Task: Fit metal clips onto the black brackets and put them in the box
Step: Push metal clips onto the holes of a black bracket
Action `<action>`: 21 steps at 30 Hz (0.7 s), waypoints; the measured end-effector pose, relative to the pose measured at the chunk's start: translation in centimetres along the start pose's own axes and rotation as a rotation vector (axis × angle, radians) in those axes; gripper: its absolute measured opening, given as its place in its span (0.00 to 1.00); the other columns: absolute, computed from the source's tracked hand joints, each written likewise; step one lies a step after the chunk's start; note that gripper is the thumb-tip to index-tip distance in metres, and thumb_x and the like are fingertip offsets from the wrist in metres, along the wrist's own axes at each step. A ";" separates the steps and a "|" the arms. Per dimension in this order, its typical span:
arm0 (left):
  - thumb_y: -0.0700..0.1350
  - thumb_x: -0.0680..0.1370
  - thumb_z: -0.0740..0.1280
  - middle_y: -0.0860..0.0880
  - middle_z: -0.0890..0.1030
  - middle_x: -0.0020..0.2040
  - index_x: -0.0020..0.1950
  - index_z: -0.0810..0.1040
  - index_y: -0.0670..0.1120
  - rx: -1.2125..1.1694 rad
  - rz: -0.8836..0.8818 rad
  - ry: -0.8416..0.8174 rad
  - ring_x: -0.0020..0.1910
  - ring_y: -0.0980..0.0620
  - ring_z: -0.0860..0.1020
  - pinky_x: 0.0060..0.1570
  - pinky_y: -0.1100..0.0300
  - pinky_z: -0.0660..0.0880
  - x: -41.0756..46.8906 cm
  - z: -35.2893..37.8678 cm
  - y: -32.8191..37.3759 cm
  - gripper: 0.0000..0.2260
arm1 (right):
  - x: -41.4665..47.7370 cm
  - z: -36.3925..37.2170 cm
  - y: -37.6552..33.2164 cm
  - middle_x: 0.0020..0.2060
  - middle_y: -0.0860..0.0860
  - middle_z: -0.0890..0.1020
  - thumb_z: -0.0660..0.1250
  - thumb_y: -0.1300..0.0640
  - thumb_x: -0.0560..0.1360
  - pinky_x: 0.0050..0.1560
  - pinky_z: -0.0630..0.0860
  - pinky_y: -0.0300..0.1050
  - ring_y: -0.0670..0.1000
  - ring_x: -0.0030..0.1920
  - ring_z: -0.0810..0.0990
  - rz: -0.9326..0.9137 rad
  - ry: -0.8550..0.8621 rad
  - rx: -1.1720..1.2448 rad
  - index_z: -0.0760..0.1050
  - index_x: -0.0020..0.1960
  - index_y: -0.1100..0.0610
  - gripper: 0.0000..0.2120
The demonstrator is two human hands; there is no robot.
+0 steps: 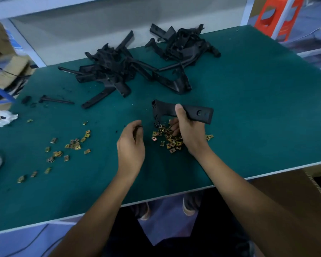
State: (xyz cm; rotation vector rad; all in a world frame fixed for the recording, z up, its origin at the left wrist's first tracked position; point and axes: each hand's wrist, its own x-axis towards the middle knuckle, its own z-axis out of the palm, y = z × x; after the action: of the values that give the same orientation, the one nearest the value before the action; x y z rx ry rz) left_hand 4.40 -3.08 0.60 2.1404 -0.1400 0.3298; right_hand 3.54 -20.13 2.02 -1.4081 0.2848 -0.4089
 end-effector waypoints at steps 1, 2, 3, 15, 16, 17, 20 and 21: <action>0.42 0.84 0.63 0.54 0.82 0.55 0.66 0.78 0.45 -0.009 -0.006 -0.015 0.53 0.61 0.78 0.55 0.66 0.74 0.0 0.0 -0.1 0.11 | 0.0 0.0 0.0 0.35 0.65 0.78 0.64 0.48 0.83 0.34 0.75 0.47 0.52 0.31 0.76 0.002 0.001 0.001 0.74 0.45 0.70 0.23; 0.42 0.83 0.64 0.56 0.82 0.53 0.65 0.78 0.46 -0.020 -0.011 -0.025 0.51 0.62 0.78 0.53 0.68 0.74 0.1 0.1 -0.1 0.11 | 0.0 0.0 0.0 0.33 0.62 0.78 0.64 0.48 0.83 0.33 0.75 0.45 0.51 0.30 0.76 0.009 0.003 0.004 0.75 0.45 0.70 0.23; 0.42 0.83 0.64 0.58 0.81 0.51 0.64 0.78 0.46 -0.031 -0.009 -0.030 0.51 0.62 0.78 0.51 0.71 0.73 0.1 0.2 -0.2 0.10 | 0.0 0.0 0.1 0.33 0.59 0.78 0.64 0.49 0.83 0.32 0.75 0.43 0.51 0.30 0.76 0.017 0.004 0.006 0.75 0.45 0.70 0.23; 0.49 0.84 0.60 0.53 0.79 0.48 0.56 0.71 0.52 -0.060 0.031 -0.067 0.46 0.58 0.76 0.41 0.71 0.70 0.2 0.9 -0.7 0.03 | 0.2 0.3 -0.1 0.29 0.56 0.77 0.64 0.48 0.84 0.29 0.73 0.41 0.50 0.26 0.75 0.062 0.056 -0.074 0.76 0.39 0.66 0.23; 0.49 0.84 0.61 0.54 0.79 0.48 0.56 0.71 0.53 -0.051 0.042 -0.067 0.46 0.57 0.76 0.41 0.69 0.71 0.1 0.8 -0.7 0.03 | 0.3 0.4 0.0 0.29 0.56 0.78 0.64 0.49 0.84 0.29 0.73 0.42 0.50 0.26 0.75 0.060 0.058 -0.079 0.76 0.39 0.66 0.23; 0.49 0.84 0.61 0.55 0.78 0.48 0.56 0.71 0.53 -0.043 0.046 -0.064 0.46 0.57 0.76 0.41 0.68 0.71 0.1 0.8 -0.7 0.02 | 0.3 0.4 0.0 0.29 0.56 0.78 0.63 0.48 0.84 0.29 0.74 0.42 0.50 0.26 0.75 0.057 0.059 -0.087 0.76 0.39 0.66 0.23; 0.48 0.84 0.62 0.58 0.78 0.48 0.57 0.72 0.53 -0.067 0.017 -0.058 0.48 0.61 0.76 0.42 0.73 0.70 0.1 0.6 -0.8 0.03 | 0.4 0.5 0.1 0.30 0.57 0.79 0.64 0.48 0.84 0.28 0.74 0.42 0.51 0.26 0.75 0.068 0.078 -0.093 0.76 0.38 0.65 0.23; 0.47 0.84 0.62 0.58 0.79 0.51 0.59 0.73 0.52 -0.079 0.010 -0.065 0.50 0.61 0.76 0.45 0.75 0.70 0.1 0.6 -0.7 0.05 | 0.4 0.5 0.2 0.30 0.57 0.79 0.64 0.48 0.83 0.28 0.74 0.43 0.51 0.26 0.75 0.072 0.089 -0.092 0.76 0.37 0.64 0.23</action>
State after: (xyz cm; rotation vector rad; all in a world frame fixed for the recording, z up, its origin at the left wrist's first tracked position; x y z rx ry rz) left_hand 4.72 -3.17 -0.26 2.0733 -0.1976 0.2564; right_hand 4.12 -19.81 1.95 -1.4666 0.4299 -0.4033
